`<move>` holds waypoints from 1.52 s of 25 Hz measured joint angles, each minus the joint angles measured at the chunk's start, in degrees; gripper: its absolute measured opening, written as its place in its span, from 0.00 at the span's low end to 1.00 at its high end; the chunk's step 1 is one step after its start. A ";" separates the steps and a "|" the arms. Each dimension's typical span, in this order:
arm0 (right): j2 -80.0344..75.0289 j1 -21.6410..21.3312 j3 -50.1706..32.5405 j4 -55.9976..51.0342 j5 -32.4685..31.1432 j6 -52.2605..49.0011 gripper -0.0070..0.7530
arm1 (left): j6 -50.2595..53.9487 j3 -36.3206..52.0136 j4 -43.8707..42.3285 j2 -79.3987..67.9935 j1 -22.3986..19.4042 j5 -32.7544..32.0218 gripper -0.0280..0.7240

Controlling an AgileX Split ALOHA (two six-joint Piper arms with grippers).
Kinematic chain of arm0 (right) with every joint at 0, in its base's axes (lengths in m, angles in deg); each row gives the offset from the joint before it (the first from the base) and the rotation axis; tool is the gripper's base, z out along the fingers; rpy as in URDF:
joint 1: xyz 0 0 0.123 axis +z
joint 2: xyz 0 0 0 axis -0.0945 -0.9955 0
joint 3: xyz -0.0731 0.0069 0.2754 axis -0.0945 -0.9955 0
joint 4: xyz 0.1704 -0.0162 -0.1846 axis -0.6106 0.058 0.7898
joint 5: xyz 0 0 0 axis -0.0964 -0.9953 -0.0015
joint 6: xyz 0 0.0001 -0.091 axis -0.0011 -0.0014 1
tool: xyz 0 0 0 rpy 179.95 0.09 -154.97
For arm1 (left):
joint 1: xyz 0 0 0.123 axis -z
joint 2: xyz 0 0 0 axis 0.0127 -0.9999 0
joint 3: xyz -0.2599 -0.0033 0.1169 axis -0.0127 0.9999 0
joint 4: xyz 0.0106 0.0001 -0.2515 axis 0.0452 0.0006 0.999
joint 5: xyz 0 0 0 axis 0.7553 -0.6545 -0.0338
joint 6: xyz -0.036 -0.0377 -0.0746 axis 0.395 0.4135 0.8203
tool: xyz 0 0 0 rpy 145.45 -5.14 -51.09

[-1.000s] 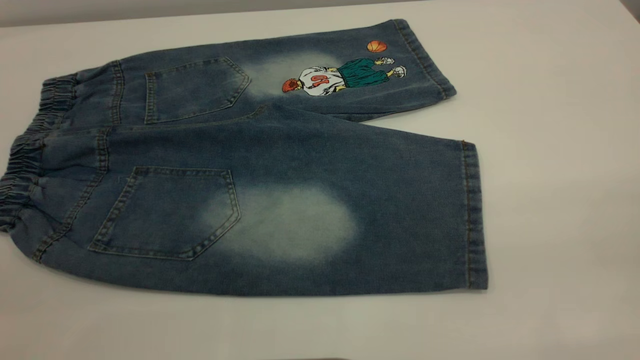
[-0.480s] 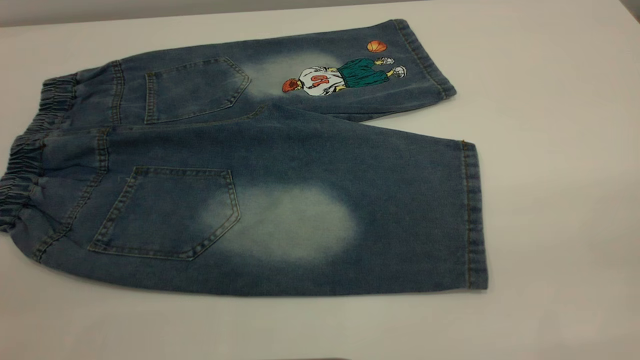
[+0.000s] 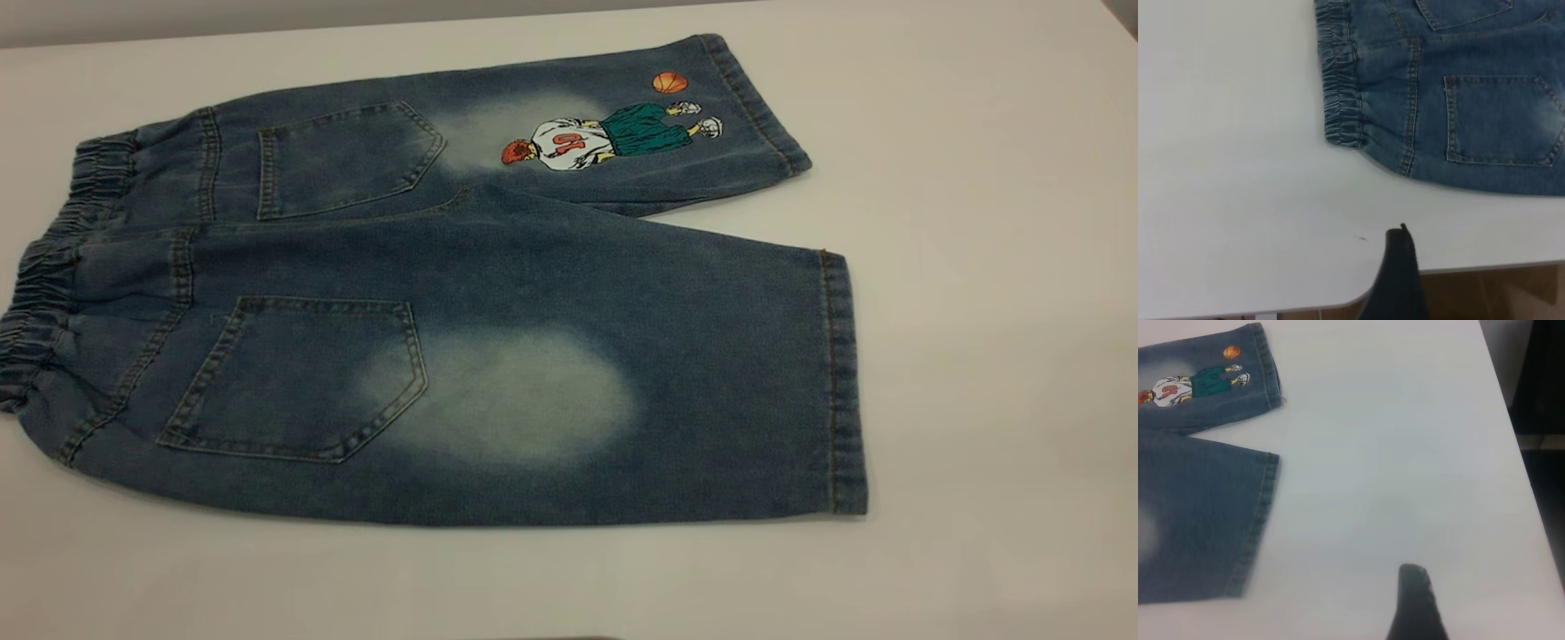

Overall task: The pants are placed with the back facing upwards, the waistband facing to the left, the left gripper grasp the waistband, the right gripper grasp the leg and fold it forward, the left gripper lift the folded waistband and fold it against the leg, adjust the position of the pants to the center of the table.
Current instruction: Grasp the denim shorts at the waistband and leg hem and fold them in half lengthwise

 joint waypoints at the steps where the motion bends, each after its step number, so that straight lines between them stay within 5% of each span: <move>1: 0.00 0.00 0.00 0.00 0.00 0.00 0.56 | 0.00 0.00 0.21 0.00 0.00 0.00 0.78; 14: -0.06 0.00 0.00 -0.89 3.99 -0.92 0.56 | 4.08 0.00 -0.58 -3.14 0.00 0.00 0.77; 26: -16.10 0.00 5.92 -2.92 11.45 -0.21 0.71 | 11.07 -7.52 -1.55 -37.63 0.00 12.50 0.77; 38: -27.31 0.00 6.09 -6.41 17.49 6.90 0.71 | 14.97 -8.98 -1.68 -71.82 0.00 24.49 0.77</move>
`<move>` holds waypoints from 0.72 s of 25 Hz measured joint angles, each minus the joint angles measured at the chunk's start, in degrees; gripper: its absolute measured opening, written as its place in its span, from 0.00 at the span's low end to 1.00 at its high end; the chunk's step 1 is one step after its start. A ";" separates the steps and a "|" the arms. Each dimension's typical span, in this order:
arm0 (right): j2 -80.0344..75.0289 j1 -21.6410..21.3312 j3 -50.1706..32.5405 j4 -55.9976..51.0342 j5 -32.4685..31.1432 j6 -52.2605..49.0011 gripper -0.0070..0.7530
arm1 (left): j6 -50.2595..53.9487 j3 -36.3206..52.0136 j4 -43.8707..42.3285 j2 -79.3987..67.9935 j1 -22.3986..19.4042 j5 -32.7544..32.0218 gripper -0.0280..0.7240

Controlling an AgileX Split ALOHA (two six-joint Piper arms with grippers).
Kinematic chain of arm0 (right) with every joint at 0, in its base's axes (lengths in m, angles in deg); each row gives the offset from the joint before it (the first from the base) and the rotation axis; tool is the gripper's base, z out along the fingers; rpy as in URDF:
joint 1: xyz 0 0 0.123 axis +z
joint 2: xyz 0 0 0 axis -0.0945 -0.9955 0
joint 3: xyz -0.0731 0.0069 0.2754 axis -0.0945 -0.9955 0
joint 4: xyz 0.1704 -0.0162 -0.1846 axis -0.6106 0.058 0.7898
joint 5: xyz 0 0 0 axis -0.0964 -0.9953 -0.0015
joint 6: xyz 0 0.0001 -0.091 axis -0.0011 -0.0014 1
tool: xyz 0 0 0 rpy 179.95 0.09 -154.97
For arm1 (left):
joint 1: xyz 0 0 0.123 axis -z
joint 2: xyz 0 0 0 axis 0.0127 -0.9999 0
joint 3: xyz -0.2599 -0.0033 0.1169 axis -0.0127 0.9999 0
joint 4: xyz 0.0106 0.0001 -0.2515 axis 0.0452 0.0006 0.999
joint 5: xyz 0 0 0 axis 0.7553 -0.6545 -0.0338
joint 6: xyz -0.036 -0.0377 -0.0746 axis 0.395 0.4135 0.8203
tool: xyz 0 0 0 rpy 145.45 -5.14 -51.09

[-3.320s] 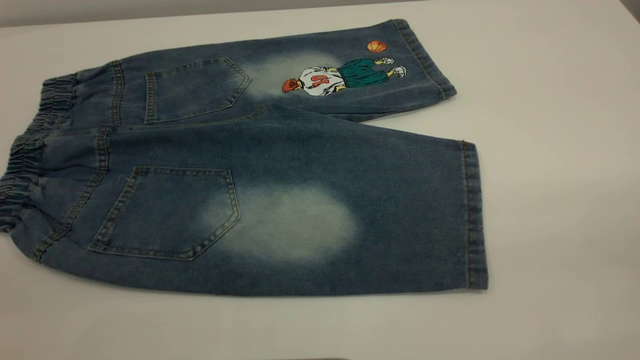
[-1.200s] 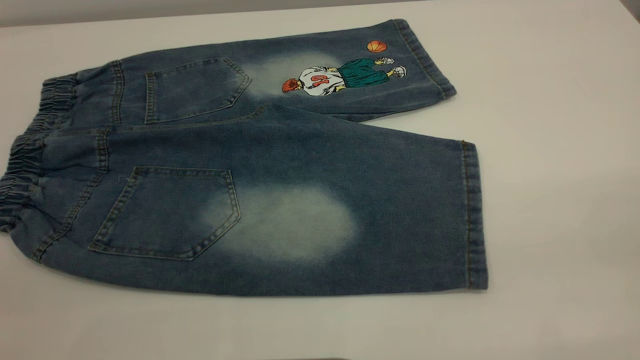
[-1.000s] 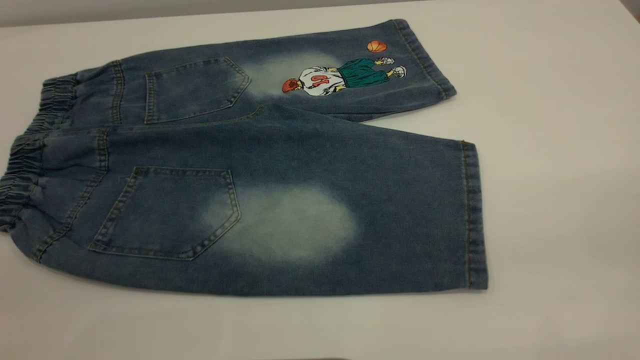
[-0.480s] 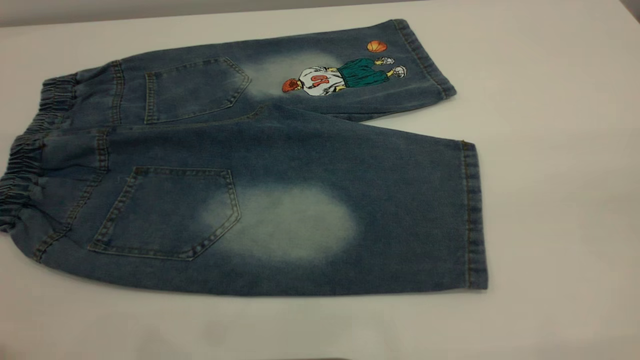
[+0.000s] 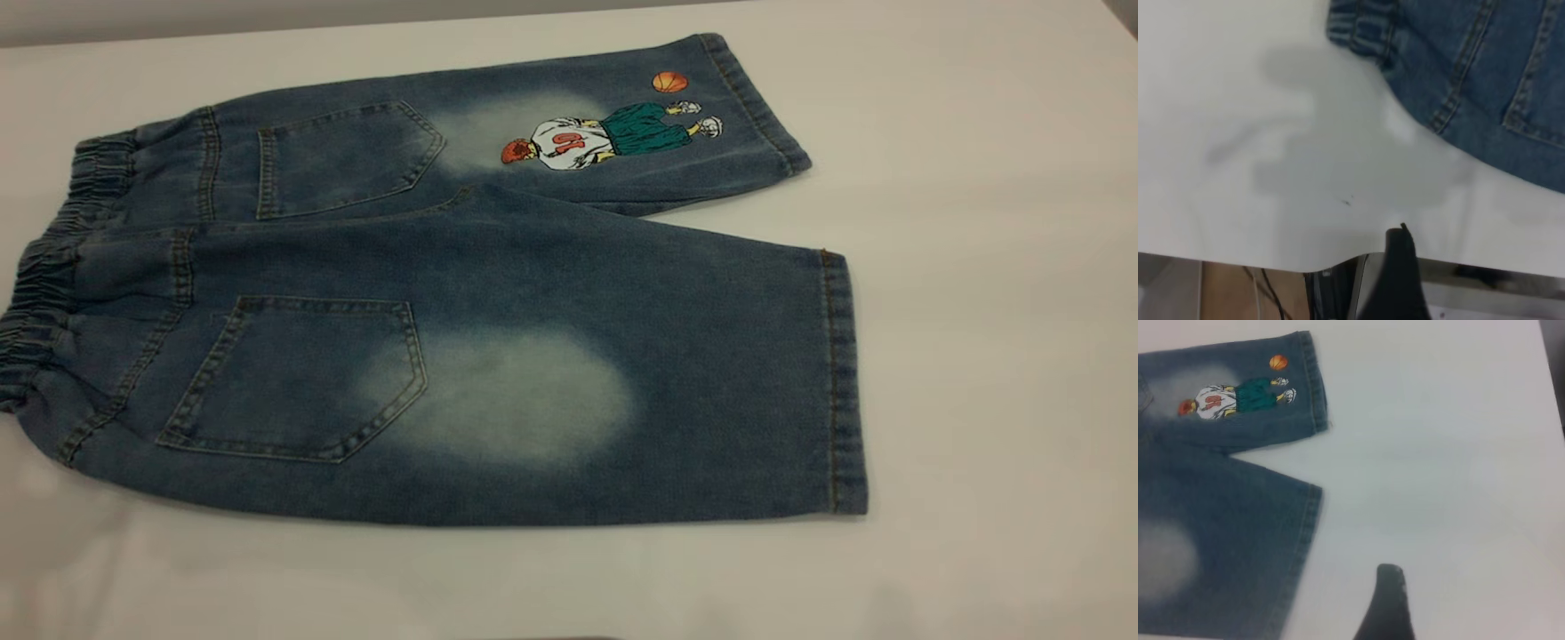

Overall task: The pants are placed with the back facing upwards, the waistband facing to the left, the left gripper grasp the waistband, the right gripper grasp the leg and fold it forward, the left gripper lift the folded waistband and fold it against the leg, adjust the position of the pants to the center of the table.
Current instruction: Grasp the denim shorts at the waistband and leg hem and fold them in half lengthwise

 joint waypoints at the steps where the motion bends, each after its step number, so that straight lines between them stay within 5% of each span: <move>1: 0.00 0.00 0.00 -0.02 0.07 0.18 0.71 | 0.60 0.00 -0.05 -1.92 0.00 1.15 0.77; 18: -0.03 0.00 0.00 -0.24 0.12 0.38 0.71 | 6.49 -5.95 -5.76 -26.39 -7.39 10.70 0.77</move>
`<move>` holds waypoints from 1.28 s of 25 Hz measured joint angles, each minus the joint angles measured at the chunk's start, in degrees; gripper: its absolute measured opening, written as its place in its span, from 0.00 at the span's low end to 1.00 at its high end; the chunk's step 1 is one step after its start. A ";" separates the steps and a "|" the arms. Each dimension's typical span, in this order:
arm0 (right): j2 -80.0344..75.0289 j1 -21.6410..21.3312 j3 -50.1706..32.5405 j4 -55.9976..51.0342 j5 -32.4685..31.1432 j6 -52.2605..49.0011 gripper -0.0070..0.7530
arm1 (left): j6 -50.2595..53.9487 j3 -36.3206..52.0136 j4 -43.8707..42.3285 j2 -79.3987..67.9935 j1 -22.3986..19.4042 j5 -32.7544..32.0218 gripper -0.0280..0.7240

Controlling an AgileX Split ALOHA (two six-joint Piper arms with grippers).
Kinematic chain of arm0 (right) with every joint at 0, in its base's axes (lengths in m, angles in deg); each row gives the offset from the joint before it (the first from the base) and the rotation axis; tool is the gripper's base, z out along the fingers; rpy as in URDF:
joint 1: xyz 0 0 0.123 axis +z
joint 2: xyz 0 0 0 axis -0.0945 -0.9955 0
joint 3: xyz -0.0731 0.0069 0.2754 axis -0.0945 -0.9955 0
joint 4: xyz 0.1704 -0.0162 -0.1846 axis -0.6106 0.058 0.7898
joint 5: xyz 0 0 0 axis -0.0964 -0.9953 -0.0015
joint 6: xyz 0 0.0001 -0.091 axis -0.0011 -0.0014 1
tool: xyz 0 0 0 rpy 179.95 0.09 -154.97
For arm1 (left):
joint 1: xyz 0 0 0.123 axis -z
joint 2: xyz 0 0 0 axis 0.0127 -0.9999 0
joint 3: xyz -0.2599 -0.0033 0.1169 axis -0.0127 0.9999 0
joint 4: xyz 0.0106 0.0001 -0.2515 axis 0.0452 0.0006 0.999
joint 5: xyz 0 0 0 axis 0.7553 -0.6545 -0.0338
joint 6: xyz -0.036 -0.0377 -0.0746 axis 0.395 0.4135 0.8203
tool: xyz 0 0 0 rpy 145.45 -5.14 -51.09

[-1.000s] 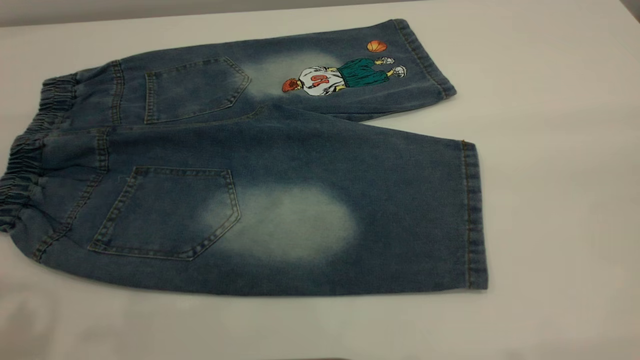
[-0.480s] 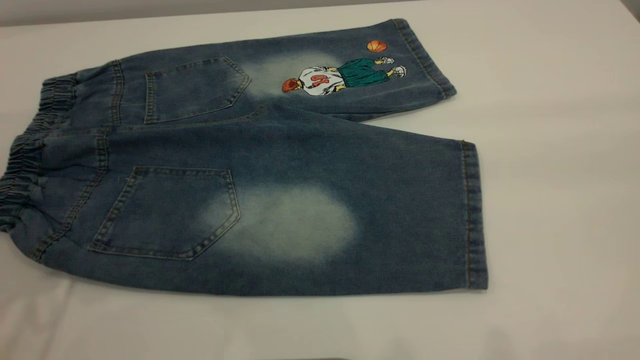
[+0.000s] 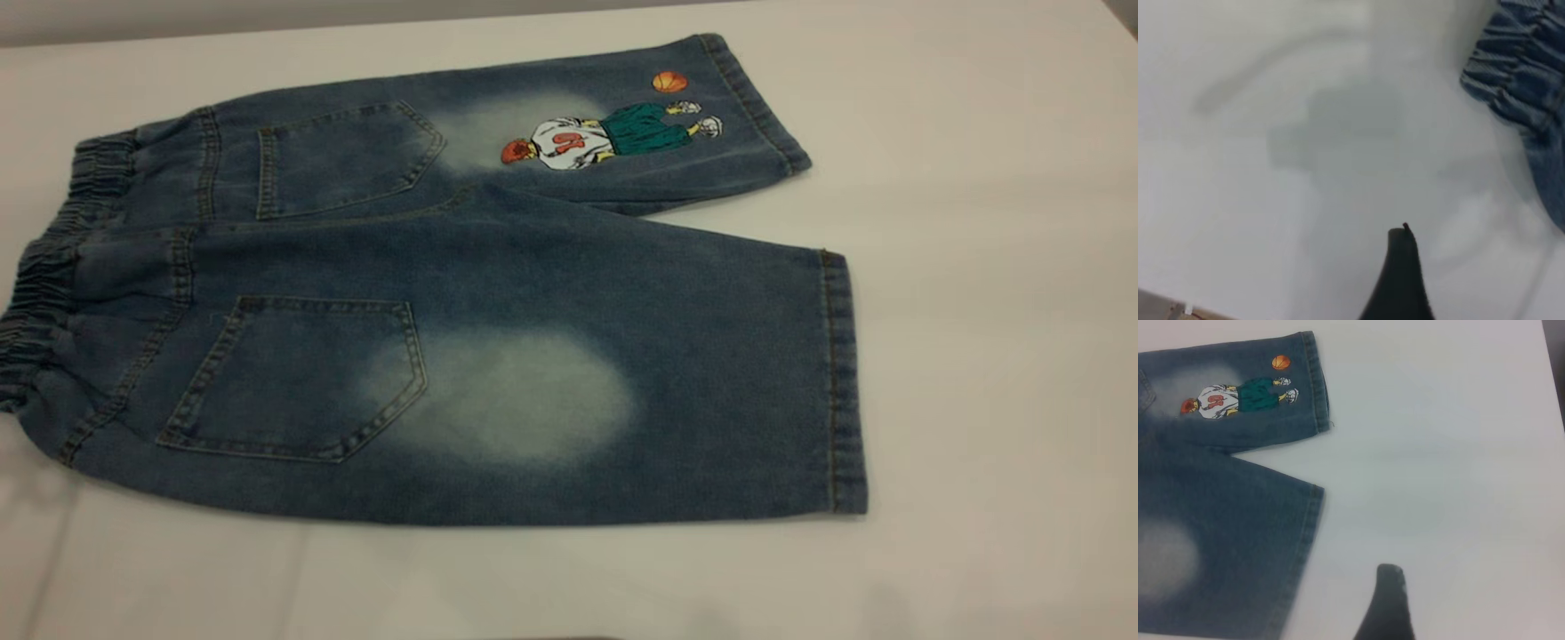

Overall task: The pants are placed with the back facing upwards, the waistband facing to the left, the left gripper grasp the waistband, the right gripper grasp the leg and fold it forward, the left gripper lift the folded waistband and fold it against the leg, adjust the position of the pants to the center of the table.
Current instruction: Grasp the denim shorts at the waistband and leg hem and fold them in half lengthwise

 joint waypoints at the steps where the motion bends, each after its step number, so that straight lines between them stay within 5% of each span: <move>1: 0.00 0.00 0.00 0.00 0.00 0.00 0.71 | 0.00 -0.41 -0.12 -1.02 0.00 0.64 0.77; 27: 0.00 0.00 0.00 -0.05 -0.74 0.00 0.71 | -0.23 -6.12 -0.25 -18.93 -0.05 10.36 0.77; 32: 0.00 0.00 0.00 -0.05 -1.33 0.00 0.71 | -0.61 -6.24 0.55 -19.55 -0.05 11.07 0.64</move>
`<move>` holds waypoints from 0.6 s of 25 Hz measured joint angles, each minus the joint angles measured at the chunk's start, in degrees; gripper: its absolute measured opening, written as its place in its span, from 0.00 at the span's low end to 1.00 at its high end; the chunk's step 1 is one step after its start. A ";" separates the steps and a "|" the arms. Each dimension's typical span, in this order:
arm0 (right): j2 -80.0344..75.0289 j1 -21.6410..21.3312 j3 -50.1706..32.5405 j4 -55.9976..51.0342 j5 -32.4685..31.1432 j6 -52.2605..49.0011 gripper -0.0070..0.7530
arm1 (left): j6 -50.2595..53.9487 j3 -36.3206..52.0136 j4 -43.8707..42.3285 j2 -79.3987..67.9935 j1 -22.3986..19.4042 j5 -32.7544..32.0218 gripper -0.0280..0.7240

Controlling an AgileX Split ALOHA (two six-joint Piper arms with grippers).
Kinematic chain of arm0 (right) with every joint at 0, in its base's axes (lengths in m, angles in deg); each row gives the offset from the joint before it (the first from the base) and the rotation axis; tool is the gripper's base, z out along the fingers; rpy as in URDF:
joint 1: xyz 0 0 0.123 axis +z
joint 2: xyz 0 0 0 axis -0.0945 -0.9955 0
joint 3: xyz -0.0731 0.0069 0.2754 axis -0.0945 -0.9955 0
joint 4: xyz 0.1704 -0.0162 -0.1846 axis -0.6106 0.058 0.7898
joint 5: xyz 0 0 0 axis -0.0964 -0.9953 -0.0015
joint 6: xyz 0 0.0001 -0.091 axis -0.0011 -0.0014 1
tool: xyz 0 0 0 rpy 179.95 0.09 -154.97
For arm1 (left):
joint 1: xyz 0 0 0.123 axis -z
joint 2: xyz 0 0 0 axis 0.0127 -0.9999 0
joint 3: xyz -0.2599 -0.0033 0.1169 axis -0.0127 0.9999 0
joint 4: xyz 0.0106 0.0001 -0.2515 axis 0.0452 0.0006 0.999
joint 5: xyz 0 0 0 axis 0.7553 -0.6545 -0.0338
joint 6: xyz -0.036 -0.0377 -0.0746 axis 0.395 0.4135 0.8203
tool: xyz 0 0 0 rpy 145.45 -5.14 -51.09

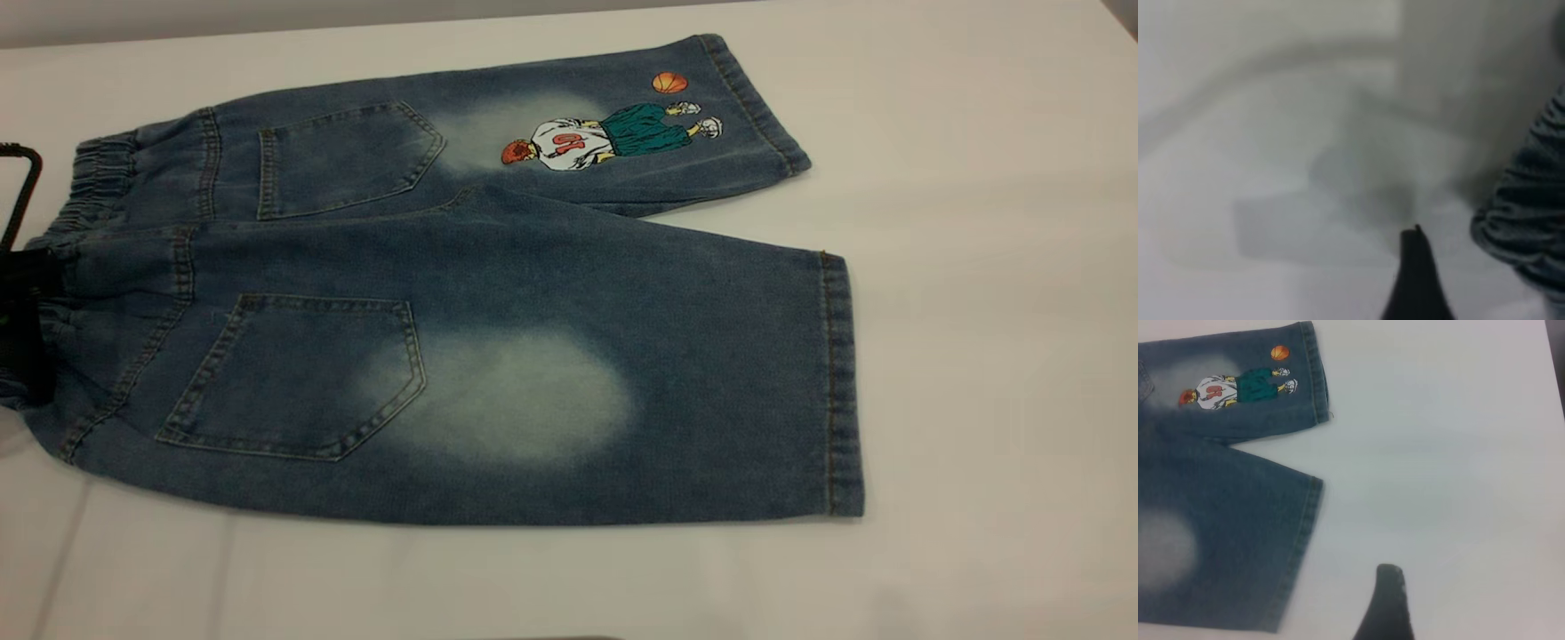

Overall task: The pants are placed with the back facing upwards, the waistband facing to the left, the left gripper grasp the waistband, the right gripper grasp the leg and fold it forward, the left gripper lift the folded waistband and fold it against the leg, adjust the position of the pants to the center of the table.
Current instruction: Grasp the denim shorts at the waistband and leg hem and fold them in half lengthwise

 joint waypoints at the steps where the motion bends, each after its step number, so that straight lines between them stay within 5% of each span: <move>1: 0.00 0.00 0.00 0.00 -0.07 0.00 0.71 | -0.06 0.00 0.24 -0.05 0.00 0.65 0.59; 7: 0.00 0.00 0.00 0.00 -0.38 0.00 0.71 | -0.43 -0.26 0.53 -0.35 0.05 5.35 0.15; 15: -1.18 0.00 0.11 -2.08 -1.66 2.78 0.71 | -2.23 0.03 -0.10 2.13 0.05 5.40 0.10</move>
